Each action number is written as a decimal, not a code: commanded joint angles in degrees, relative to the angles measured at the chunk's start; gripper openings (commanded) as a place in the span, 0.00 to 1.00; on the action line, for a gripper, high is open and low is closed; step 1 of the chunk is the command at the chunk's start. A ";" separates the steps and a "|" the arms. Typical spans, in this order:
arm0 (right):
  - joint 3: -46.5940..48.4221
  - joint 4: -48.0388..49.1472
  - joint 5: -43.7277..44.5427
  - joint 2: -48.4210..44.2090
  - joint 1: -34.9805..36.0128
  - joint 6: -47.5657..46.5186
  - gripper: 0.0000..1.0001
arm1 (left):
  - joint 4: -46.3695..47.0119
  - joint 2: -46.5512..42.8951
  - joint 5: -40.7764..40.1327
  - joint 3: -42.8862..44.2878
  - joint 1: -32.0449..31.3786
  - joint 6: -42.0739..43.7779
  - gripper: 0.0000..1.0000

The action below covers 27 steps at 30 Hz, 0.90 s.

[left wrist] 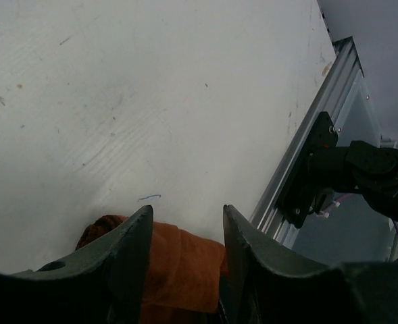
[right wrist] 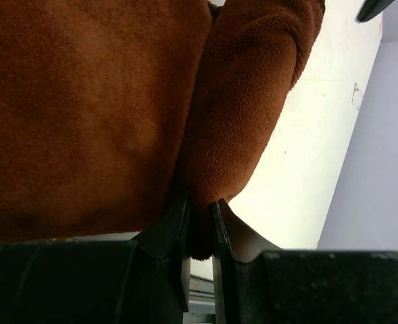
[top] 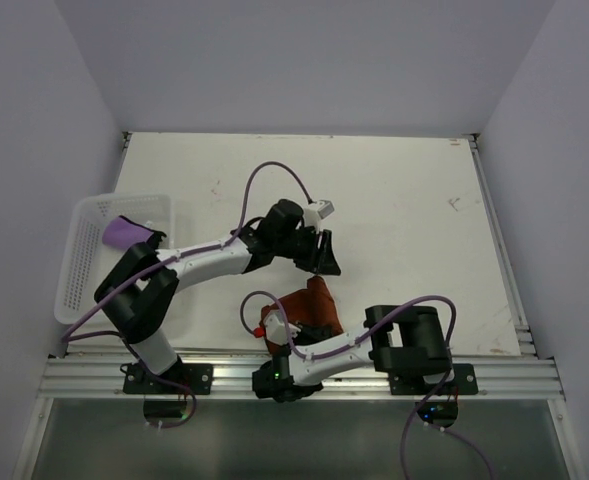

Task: Roll the towels
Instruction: Roll the towel

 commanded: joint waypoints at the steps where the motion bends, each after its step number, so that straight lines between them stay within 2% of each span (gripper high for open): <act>1: 2.90 -2.55 0.32 1.59 0.66 0.08 0.00 | 5.60 -2.24 4.32 -3.15 0.04 -1.80 0.49; 10: 3.08 -2.03 -2.32 2.82 0.66 -0.97 0.00 | 7.63 -3.39 5.12 -10.27 -0.14 -1.98 0.48; 17: 3.08 -1.24 -3.90 3.35 0.66 -1.68 0.00 | 10.35 -1.11 3.28 -12.30 -0.93 -2.42 0.48; 27: 2.64 -1.41 -4.78 1.59 0.75 -0.53 0.15 | 14.40 3.99 1.08 -13.79 -1.46 -4.09 0.47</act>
